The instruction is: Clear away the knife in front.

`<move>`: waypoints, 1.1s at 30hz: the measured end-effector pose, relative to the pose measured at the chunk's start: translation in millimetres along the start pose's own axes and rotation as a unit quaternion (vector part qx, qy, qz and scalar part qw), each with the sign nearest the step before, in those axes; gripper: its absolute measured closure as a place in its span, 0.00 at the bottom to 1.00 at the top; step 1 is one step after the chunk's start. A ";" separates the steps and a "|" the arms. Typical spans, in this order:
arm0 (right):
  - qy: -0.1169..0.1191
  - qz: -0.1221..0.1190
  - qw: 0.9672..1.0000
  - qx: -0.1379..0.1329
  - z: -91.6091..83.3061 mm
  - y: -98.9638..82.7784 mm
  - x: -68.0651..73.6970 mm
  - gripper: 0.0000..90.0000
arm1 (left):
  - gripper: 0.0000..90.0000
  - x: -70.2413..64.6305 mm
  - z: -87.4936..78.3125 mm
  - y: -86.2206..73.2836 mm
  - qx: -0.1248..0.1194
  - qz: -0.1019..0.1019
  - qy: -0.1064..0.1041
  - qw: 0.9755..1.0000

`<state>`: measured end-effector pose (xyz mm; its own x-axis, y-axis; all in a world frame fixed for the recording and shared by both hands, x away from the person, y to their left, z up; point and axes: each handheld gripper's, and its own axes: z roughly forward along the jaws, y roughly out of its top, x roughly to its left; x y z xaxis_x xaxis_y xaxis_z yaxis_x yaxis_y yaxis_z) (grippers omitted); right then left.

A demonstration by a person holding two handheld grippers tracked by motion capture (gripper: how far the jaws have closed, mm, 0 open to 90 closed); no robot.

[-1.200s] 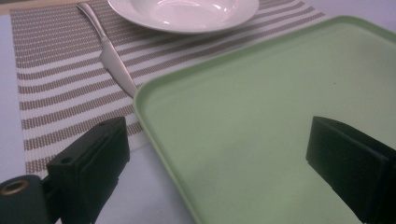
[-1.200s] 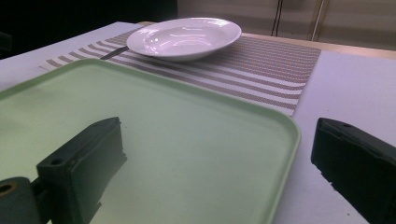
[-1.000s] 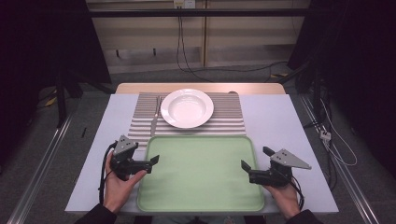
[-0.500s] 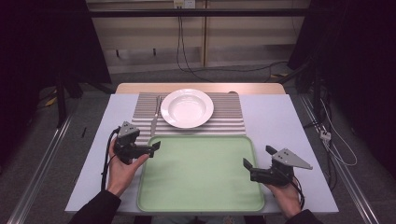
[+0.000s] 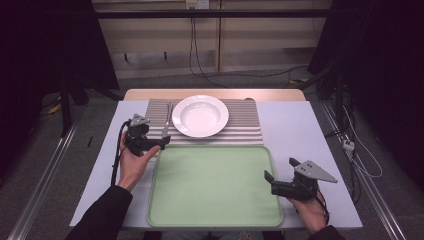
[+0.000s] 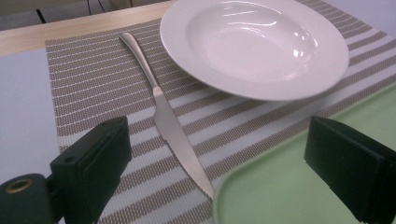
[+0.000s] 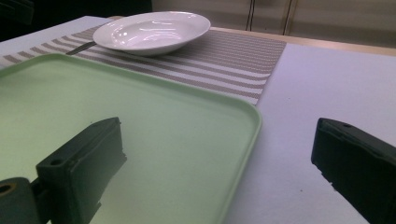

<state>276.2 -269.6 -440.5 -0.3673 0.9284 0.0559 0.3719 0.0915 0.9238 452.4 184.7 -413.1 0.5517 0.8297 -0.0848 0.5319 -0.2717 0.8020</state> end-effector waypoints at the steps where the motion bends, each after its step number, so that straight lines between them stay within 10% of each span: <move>1: -0.004 -0.006 1.000 -0.002 0.4 0.2 -0.3 0.02 | 0.08 2.5 3.6 2.4 0.002 -0.002 0.002 1.000; 13: -0.002 -0.009 1.000 -0.003 2.3 1.6 -0.2 0.02 | 0.18 34.4 42.7 27.1 0.025 0.011 0.044 0.999; 18: 0.002 -0.012 1.000 -0.001 2.9 1.3 -0.1 0.02 | 0.21 44.7 59.4 28.8 0.046 -0.015 0.054 0.997; 33: 0.004 -0.012 1.000 0.000 2.4 0.8 -0.1 0.02 | 0.61 47.9 98.3 33.0 0.086 -0.032 0.060 0.994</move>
<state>278.6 -268.8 -440.7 -0.3838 0.9227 0.0365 0.3626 0.1143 0.9249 559.6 167.6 -448.8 0.4389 0.8970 -0.0529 0.6706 -0.2878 0.6837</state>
